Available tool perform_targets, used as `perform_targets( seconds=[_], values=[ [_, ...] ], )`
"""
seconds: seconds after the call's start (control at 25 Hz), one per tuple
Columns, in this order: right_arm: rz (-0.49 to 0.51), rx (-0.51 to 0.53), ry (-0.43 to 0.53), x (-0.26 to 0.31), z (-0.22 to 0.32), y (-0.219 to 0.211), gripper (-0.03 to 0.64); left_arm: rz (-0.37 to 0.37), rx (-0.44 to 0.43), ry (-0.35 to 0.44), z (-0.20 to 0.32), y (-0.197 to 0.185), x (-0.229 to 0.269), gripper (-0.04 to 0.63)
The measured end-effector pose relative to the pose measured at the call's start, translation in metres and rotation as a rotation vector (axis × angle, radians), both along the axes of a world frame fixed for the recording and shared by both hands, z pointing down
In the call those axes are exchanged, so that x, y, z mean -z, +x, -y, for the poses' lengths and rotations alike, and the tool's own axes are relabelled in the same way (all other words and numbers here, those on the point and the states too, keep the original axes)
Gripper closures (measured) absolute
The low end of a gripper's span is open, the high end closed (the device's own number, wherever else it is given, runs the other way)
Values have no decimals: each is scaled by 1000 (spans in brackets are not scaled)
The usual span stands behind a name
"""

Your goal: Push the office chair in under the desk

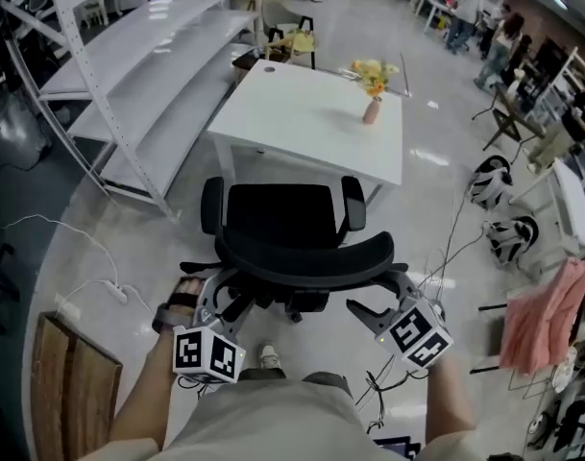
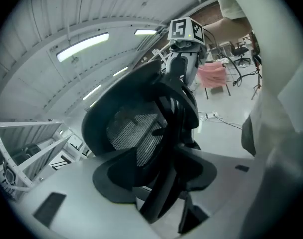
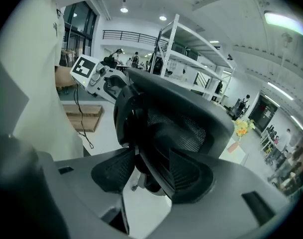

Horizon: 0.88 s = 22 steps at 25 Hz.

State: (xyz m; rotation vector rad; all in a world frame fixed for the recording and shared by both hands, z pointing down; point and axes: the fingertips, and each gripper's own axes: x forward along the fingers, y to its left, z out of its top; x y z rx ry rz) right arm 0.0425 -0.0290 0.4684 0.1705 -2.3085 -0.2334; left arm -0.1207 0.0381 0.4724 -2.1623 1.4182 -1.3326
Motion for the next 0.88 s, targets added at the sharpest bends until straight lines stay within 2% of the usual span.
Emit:
perform_targets(
  seconds=[0.2, 0.44, 0.56, 0.68, 0.88],
  values=[
    [-111, 15, -12, -34, 14, 3, 387, 23, -58, -135, -1, -7, -31, 360],
    [-216, 68, 6, -62, 28, 16, 387, 61, -89, -223, 0, -6, -55, 362],
    [-241, 100, 63, -71, 36, 16, 394, 88, -75, -219, 7, -8, -63, 390],
    [-246, 136, 101, -72, 38, 17, 423, 83, -63, -201, 9, -10, -64, 416],
    [-199, 156, 88, -72, 41, 20, 431, 61, -58, -208, 13, -8, -64, 412]
  ],
)
